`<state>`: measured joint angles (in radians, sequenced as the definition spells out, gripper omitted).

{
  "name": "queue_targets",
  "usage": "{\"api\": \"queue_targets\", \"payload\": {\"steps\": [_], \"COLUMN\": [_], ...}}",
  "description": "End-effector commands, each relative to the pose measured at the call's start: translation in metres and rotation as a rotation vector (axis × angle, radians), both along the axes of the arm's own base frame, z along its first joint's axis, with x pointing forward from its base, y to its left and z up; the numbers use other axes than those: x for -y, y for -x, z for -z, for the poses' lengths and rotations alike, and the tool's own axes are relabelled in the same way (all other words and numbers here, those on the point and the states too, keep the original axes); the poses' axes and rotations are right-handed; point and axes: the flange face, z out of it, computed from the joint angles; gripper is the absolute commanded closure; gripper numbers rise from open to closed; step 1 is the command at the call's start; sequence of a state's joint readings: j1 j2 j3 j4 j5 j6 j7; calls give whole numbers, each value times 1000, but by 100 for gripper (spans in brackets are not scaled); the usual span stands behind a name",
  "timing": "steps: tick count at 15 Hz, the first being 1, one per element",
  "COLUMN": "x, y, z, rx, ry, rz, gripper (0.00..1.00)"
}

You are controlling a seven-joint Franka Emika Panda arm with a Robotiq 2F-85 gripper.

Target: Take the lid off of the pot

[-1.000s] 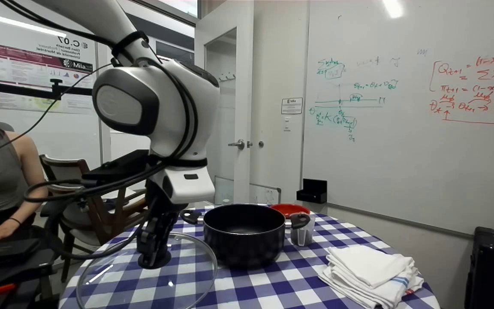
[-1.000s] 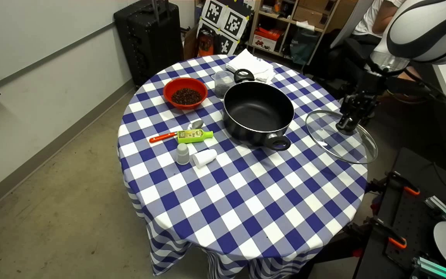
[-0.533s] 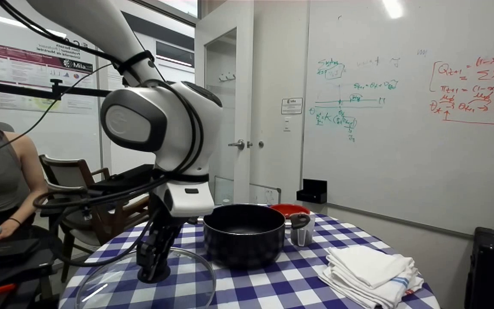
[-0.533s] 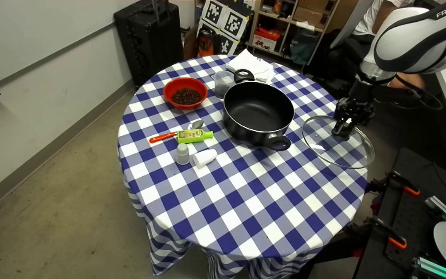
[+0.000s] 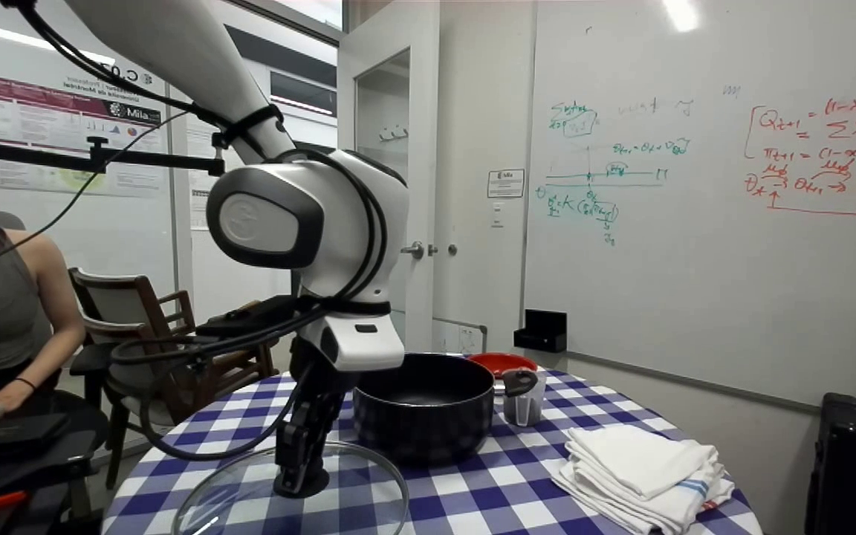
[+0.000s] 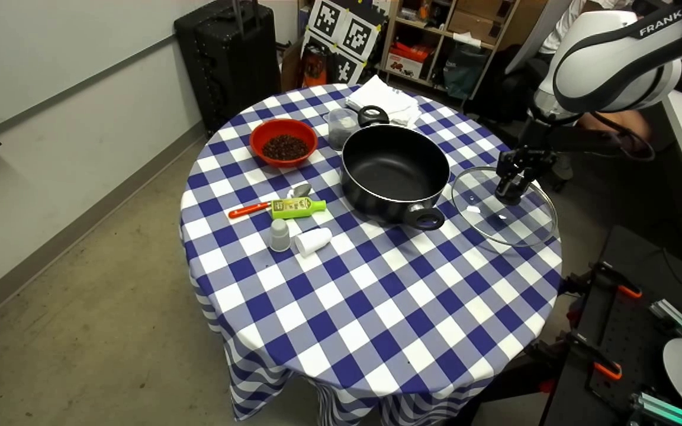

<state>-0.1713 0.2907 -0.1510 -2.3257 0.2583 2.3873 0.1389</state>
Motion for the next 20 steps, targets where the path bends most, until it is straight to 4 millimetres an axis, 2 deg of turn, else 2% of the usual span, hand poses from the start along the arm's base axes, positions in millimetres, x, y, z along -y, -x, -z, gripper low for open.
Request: {"api": "queue_targets", "payload": {"steps": [1,8,13,14,15,18,19,20], "x": [8,11,11,9,10,9,9,9], "y": [-14,-19,-23,-16,-16,-15,-15,-15], "z": [2,26,33,35,35,36,36,36], "rx": [25,38,54,24,24,22,22,22], "ry": [24,4,-25,-5,-5,-6,-5,-5], "rz": [10,18,22,27,28,28,28,28], "gripper": [75,75,75,25,49,29,25,25]}}
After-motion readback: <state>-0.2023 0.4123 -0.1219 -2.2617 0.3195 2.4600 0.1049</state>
